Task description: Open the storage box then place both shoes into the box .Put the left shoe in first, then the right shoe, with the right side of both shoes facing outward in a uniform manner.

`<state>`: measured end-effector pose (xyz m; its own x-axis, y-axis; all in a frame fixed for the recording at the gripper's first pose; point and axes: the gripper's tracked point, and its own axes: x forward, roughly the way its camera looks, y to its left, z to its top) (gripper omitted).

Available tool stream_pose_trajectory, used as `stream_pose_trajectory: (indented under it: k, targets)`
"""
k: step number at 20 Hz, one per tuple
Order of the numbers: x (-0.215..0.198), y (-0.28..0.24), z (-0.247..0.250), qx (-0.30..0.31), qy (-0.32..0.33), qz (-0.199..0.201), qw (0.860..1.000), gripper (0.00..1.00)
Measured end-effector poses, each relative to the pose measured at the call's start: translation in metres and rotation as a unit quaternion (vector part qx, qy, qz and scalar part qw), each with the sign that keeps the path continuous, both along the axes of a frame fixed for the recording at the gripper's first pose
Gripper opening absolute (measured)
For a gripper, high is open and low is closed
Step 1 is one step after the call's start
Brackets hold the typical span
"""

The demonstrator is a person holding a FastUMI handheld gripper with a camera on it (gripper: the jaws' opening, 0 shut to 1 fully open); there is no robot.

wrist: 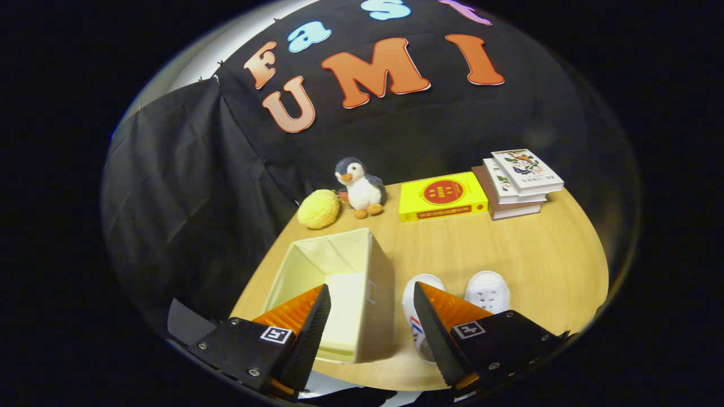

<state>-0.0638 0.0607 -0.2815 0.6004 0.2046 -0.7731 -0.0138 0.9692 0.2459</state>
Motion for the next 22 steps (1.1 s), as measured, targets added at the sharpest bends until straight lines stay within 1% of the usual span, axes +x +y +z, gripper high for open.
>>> stream_pose_trajectory:
  k: [1, 3, 6, 7, 9, 11, 13, 16, 18, 20, 21, 22]
  targets:
    - [-0.007, -0.012, -0.011, -0.017, 0.006, -0.001, 1.000, 0.87]
    - [-0.028, -0.032, -0.036, -0.045, 0.033, 0.001, 0.998, 0.82]
    - [-0.059, -0.057, -0.081, -0.068, 0.078, -0.004, 0.995, 0.75]
    - [-0.066, -0.062, -0.092, -0.071, 0.091, -0.003, 0.993, 0.74]
    - [-0.077, -0.065, -0.109, -0.079, 0.113, 0.006, 0.991, 0.70]
    - [-0.089, -0.063, -0.121, -0.088, 0.133, 0.034, 0.987, 0.67]
    - [-0.094, -0.064, -0.135, -0.101, 0.148, 0.053, 0.982, 0.60]
    - [-0.097, -0.063, -0.151, -0.103, 0.164, 0.062, 0.979, 0.52]
    - [-0.091, -0.064, -0.155, -0.114, 0.158, 0.076, 0.978, 0.50]
    - [-0.084, -0.069, -0.161, -0.140, 0.150, 0.089, 0.975, 0.47]
    - [-0.080, -0.074, -0.164, -0.163, 0.143, 0.093, 0.972, 0.44]
    - [-0.080, -0.080, -0.168, -0.189, 0.143, 0.101, 0.966, 0.38]
